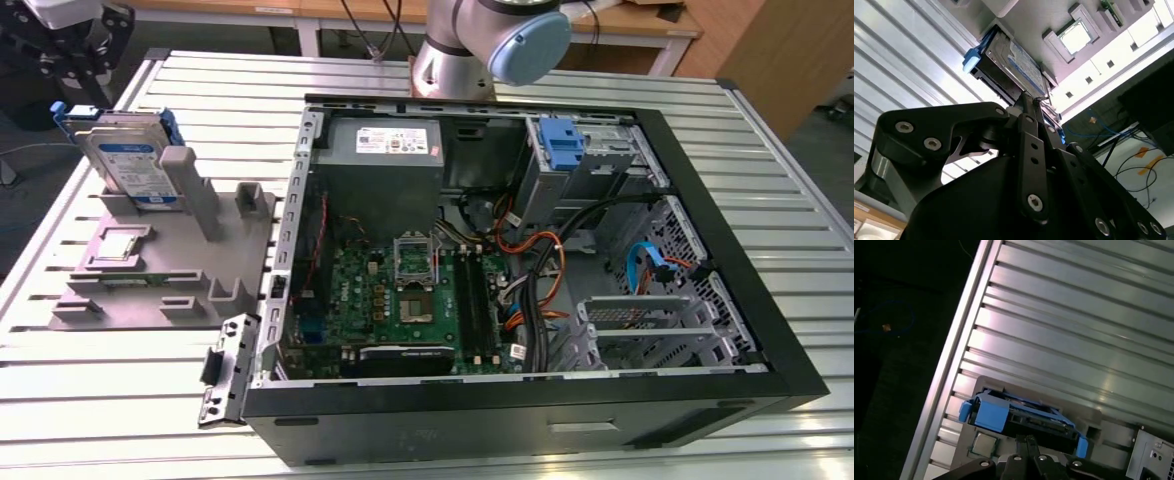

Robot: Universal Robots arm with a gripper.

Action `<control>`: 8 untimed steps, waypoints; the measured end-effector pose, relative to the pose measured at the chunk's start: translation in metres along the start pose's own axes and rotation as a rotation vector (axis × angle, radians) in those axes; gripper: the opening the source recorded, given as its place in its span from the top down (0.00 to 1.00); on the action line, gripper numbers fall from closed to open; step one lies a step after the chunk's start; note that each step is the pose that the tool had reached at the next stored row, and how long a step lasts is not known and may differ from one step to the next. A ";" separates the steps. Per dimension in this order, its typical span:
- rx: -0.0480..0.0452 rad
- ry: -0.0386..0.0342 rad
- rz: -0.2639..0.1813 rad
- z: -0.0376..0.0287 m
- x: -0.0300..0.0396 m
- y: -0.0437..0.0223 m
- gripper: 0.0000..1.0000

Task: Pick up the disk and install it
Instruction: 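Pick up the disk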

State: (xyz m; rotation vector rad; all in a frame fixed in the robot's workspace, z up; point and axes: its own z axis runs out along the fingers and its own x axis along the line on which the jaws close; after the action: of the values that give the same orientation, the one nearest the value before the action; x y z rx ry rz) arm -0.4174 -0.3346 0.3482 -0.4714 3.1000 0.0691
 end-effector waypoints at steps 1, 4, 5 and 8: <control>-0.0002 0.0005 -0.013 0.0000 0.0000 0.0000 0.90; -0.0005 0.0019 -0.048 0.0000 0.0000 0.0000 0.90; -0.0007 0.0023 -0.057 0.0000 0.0000 0.0000 0.90; -0.0009 0.0033 -0.082 0.0000 0.0000 0.0000 0.90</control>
State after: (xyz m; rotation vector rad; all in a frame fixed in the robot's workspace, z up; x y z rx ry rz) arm -0.4174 -0.3346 0.3482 -0.5986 3.0796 0.0694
